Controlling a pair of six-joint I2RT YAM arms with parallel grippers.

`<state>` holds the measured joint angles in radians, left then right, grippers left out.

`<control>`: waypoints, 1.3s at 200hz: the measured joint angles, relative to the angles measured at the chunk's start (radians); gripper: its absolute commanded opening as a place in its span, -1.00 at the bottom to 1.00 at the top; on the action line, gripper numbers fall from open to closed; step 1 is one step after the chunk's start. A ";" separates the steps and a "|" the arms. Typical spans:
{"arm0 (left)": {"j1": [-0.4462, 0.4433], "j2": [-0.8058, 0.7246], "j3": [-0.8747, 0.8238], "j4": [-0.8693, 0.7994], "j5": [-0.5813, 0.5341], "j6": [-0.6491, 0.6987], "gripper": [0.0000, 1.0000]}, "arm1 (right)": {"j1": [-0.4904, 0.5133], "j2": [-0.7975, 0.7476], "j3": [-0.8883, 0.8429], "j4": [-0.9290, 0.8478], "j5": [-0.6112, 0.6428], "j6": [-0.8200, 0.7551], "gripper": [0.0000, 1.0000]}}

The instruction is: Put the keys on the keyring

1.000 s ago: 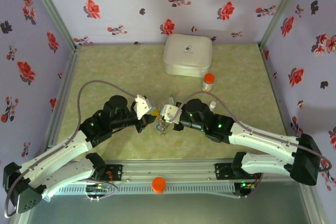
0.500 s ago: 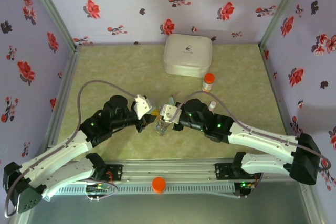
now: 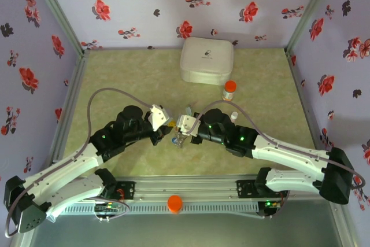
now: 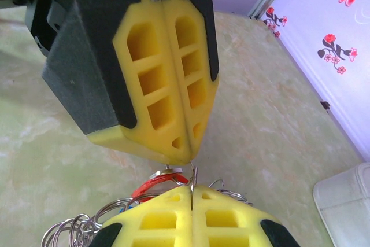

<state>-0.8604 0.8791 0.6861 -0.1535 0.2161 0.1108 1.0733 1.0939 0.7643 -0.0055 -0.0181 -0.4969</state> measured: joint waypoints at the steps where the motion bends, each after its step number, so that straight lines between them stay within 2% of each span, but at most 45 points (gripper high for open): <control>1: 0.000 0.000 0.000 0.000 0.000 0.000 -1.00 | 0.000 0.000 0.000 0.000 0.000 0.000 -1.00; 137: 0.000 0.005 -0.003 0.001 -0.006 -0.007 -1.00 | 0.000 -0.007 0.000 0.002 0.000 0.008 -1.00; 260: 0.000 0.006 -0.008 0.000 -0.042 -0.031 -1.00 | 0.000 -0.007 -0.030 0.077 -0.005 0.053 -1.00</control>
<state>-0.8604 0.8848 0.6777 -0.1535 0.1745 0.0803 1.0737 1.0866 0.7345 0.0711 -0.0227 -0.4435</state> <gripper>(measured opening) 0.041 0.049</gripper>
